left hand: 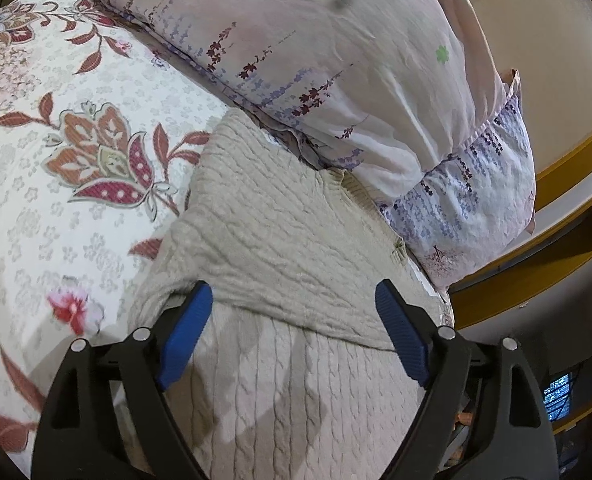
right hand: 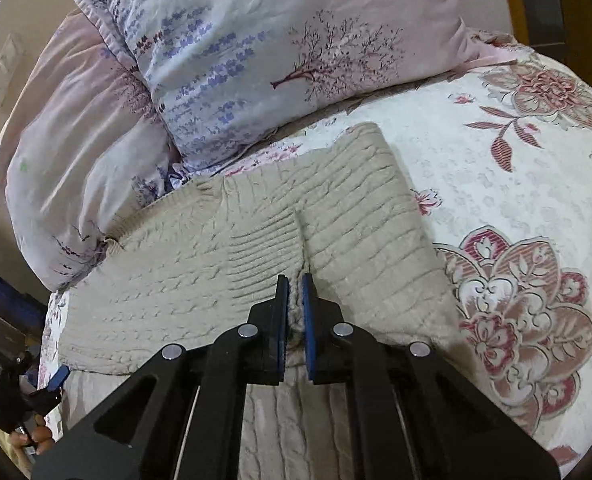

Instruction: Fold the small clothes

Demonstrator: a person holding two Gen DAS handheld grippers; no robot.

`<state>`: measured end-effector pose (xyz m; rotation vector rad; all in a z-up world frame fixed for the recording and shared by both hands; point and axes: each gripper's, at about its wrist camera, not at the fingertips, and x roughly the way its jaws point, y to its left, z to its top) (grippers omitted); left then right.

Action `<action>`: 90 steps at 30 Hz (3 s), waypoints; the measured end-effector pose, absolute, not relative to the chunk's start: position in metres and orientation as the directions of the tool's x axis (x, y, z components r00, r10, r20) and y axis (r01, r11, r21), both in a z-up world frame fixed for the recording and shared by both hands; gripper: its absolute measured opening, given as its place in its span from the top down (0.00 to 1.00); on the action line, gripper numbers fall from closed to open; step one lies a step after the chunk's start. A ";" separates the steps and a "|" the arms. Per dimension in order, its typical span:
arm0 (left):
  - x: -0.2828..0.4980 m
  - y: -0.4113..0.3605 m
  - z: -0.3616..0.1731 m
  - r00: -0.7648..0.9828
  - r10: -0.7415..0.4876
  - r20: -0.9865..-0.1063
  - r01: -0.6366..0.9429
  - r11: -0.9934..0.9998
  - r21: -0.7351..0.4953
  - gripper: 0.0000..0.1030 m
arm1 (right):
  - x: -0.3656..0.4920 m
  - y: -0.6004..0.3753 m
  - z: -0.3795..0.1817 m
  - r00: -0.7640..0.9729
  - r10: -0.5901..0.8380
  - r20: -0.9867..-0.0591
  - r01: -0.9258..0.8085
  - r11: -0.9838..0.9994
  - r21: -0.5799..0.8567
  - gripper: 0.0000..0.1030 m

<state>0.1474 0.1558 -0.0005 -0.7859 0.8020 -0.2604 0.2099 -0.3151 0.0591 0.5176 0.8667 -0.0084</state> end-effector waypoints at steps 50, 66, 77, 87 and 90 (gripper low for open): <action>-0.047 0.132 -0.021 0.417 -0.686 -0.596 0.170 0.703 -0.691 0.71 | 0.000 -0.347 0.044 0.397 0.691 -0.604 -0.028 0.667 0.745 0.81; -0.018 0.141 0.020 0.576 -0.577 -0.580 0.192 0.784 -0.590 0.94 | 0.021 -0.339 0.120 0.703 0.431 -0.566 -0.169 0.874 0.456 0.93; 0.045 0.145 0.081 0.738 -0.424 -0.525 0.186 0.876 -0.445 0.95 | 0.066 -0.323 0.161 0.860 0.235 -0.453 -0.149 0.965 0.218 0.93; 0.119 0.137 0.113 0.790 -0.362 -0.495 0.177 0.907 -0.381 0.95 | 0.130 -0.321 0.173 0.898 0.180 -0.402 -0.098 0.972 0.215 0.93; 0.144 0.137 0.111 0.791 -0.355 -0.497 0.166 0.908 -0.385 0.95 | 0.150 -0.325 0.168 0.898 0.178 -0.402 -0.081 0.965 0.248 0.93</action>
